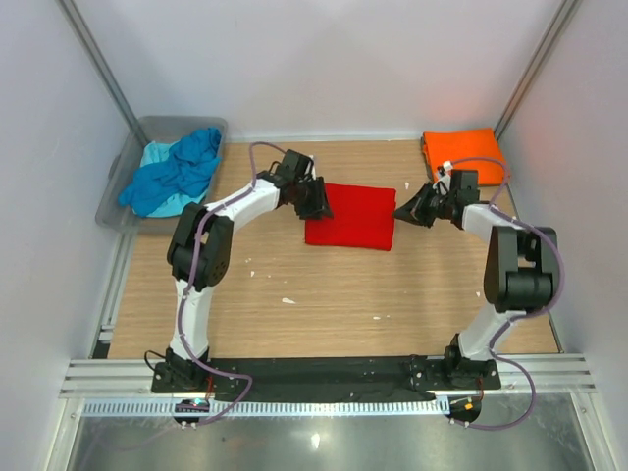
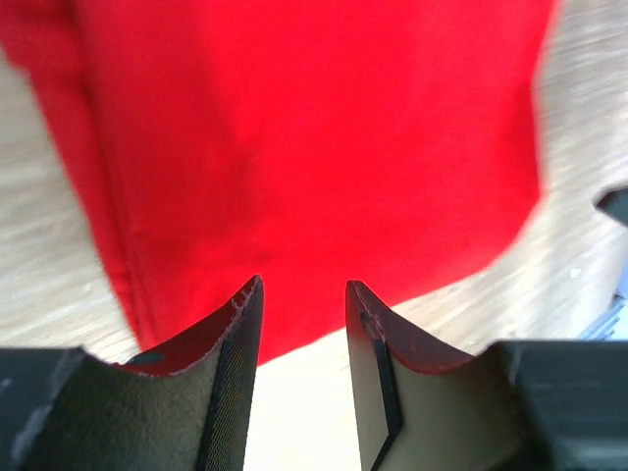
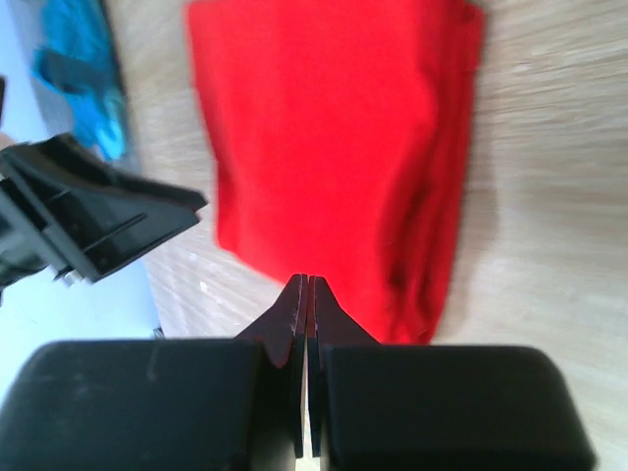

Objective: Fold and stack the t-shirts
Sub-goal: Fold the tshirt

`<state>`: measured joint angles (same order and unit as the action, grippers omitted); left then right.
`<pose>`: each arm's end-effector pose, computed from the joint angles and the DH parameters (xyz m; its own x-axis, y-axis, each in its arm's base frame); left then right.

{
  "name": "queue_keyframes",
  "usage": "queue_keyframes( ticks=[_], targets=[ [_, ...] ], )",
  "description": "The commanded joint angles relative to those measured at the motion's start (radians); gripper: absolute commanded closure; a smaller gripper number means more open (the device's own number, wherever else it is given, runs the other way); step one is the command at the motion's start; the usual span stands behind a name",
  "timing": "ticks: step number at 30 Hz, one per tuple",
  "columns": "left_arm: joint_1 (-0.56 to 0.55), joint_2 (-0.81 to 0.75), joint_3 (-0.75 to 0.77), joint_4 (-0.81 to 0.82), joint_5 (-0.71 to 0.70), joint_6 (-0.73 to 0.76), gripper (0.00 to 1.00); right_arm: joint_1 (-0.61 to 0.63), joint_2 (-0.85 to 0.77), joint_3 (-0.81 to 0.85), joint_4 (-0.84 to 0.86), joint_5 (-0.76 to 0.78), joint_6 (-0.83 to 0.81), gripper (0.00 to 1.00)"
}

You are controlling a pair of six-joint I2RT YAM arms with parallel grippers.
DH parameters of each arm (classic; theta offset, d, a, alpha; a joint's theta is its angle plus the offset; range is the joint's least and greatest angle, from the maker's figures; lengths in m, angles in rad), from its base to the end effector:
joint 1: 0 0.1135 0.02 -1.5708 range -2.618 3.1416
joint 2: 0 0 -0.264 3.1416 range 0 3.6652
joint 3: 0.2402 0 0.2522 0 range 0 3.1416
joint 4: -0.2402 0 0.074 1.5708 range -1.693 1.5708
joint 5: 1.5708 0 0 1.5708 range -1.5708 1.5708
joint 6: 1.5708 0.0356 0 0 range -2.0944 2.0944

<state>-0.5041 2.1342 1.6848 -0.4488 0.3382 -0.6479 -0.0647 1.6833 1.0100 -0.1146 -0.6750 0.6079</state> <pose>0.4100 -0.2396 0.2002 -0.9303 -0.1370 -0.3401 0.0943 0.8070 -0.5829 0.3511 -0.0005 0.1978 -0.8030 0.4989 -0.3260 0.0844 0.6367 0.7665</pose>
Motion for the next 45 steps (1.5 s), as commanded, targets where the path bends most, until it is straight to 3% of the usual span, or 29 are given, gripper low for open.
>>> queue_keyframes(
  ticks=[1,5,15,19,25,30,35,41,45],
  targets=[
    [0.022,-0.002,-0.121,0.024,-0.117,-0.03,0.6,0.002,0.165,-0.03,0.052,-0.037,-0.069,0.99],
    [0.041,0.012,-0.16,0.045,-0.117,-0.039,0.6,-0.003,0.245,-0.019,0.061,-0.026,-0.094,0.99],
    [0.032,-0.098,-0.047,-0.079,-0.186,0.008,0.58,0.012,-0.006,0.053,-0.177,0.028,-0.184,0.99],
    [0.013,-0.114,0.001,-0.068,-0.118,0.013,0.57,0.065,-0.011,0.084,-0.179,-0.017,-0.174,0.99],
    [-0.011,-0.054,-0.004,-0.019,-0.051,-0.039,0.58,0.172,0.073,0.061,-0.016,-0.132,-0.106,0.99],
    [-0.001,0.009,-0.077,-0.05,-0.185,-0.019,0.59,0.157,0.245,-0.007,-0.013,-0.077,-0.177,0.99],
    [0.01,-0.025,-0.106,-0.064,-0.26,-0.006,0.6,0.157,0.21,0.012,-0.145,0.072,-0.24,0.98],
    [-0.007,-0.112,-0.002,-0.054,-0.116,-0.013,0.59,0.16,0.023,0.044,-0.134,-0.031,-0.177,0.99],
    [-0.04,-0.129,-0.055,0.096,0.019,-0.085,0.6,0.157,-0.019,0.096,-0.155,0.021,-0.163,0.96]
  ],
)
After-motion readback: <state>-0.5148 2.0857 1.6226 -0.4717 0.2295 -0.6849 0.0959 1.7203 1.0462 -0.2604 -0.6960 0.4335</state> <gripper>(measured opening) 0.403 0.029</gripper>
